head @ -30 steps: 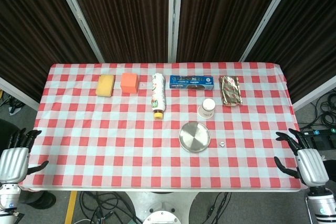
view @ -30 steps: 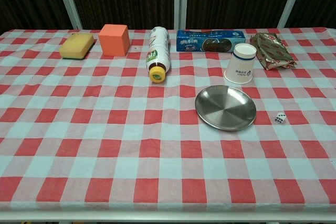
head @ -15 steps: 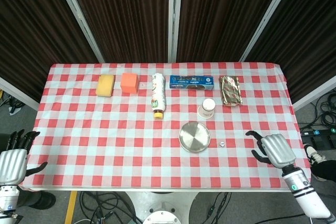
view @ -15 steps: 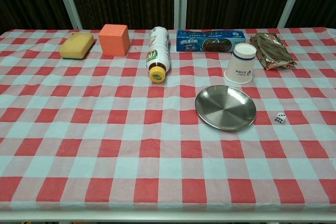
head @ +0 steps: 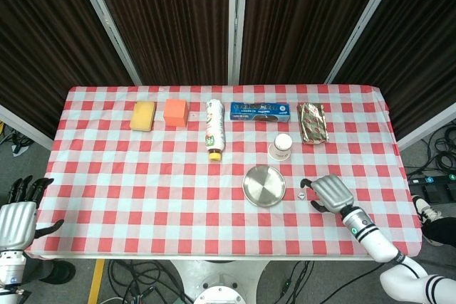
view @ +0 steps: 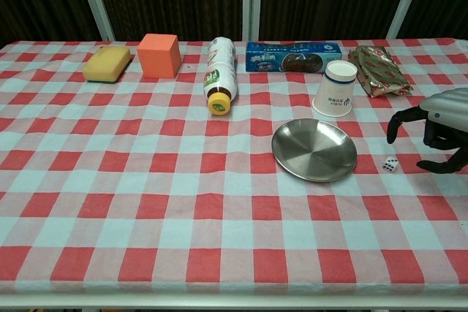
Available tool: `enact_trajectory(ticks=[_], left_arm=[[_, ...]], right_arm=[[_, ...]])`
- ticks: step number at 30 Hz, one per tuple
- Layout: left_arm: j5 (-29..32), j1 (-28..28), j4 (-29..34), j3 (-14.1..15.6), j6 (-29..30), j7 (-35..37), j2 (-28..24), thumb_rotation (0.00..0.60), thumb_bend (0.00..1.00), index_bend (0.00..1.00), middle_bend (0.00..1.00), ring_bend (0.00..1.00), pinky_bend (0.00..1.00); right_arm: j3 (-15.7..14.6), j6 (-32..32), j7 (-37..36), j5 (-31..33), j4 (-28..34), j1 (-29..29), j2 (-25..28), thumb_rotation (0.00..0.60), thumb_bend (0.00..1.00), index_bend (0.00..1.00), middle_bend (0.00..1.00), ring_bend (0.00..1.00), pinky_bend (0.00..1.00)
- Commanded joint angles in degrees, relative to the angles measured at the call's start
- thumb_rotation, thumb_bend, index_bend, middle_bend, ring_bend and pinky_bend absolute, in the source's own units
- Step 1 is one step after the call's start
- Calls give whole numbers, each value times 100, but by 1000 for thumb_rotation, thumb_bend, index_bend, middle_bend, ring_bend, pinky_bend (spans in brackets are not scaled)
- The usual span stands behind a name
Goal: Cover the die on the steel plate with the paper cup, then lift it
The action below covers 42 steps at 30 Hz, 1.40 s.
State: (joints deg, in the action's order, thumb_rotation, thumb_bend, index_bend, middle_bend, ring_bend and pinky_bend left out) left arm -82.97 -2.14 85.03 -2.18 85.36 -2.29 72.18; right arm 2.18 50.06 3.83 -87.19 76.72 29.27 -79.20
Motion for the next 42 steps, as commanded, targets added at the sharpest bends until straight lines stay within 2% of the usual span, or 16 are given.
enact_trajectory(ticks=[1, 11, 19, 25, 28, 31, 34, 37, 40, 42], left_arm=[[8, 4, -14, 4, -8, 10, 7, 600, 22, 157, 142, 46, 45], [38, -6, -82, 2, -58, 59, 49, 600, 22, 157, 142, 46, 46], [69, 9, -135, 10, -77, 114, 79, 600, 22, 157, 142, 46, 46], [82, 19, -140, 6, -74, 130, 67, 600, 22, 158, 142, 46, 46], [70, 10, -140, 0, -72, 118, 66, 600, 22, 157, 142, 46, 45], [62, 12, -148, 5, -70, 113, 68, 600, 22, 157, 142, 46, 46], [89, 26, -144, 2, -69, 131, 67, 600, 22, 157, 142, 47, 46], [109, 50, -153, 9, -62, 148, 72, 600, 22, 158, 142, 46, 45], [123, 62, -155, 18, -73, 161, 66, 600, 22, 158, 142, 47, 46], [122, 64, -148, 14, -68, 172, 56, 600, 22, 158, 142, 47, 46]], right_arm=[[-24, -79, 70, 41, -139, 83, -127, 600, 244, 360, 977, 945, 956], [-77, -189, -69, 133, -507, 249, -455, 600, 260, 413, 977, 945, 956], [-87, -220, -225, 166, -634, 369, -569, 600, 320, 575, 985, 953, 965], [119, 134, -671, 13, -180, 503, -390, 600, 327, 604, 987, 955, 967], [220, -67, -792, 26, -64, 740, -430, 600, 327, 609, 987, 955, 967], [297, -440, -599, 152, -161, 1022, -642, 600, 327, 604, 986, 955, 967], [365, -810, -440, 372, -385, 1260, -938, 600, 327, 579, 986, 954, 966], [378, -967, -207, 493, -637, 1407, -1201, 600, 327, 507, 986, 942, 961], [341, -994, 53, 582, -697, 1446, -1316, 600, 301, 295, 949, 877, 931], [350, -883, 137, 641, -581, 1405, -1282, 600, 231, 143, 849, 789, 882]])
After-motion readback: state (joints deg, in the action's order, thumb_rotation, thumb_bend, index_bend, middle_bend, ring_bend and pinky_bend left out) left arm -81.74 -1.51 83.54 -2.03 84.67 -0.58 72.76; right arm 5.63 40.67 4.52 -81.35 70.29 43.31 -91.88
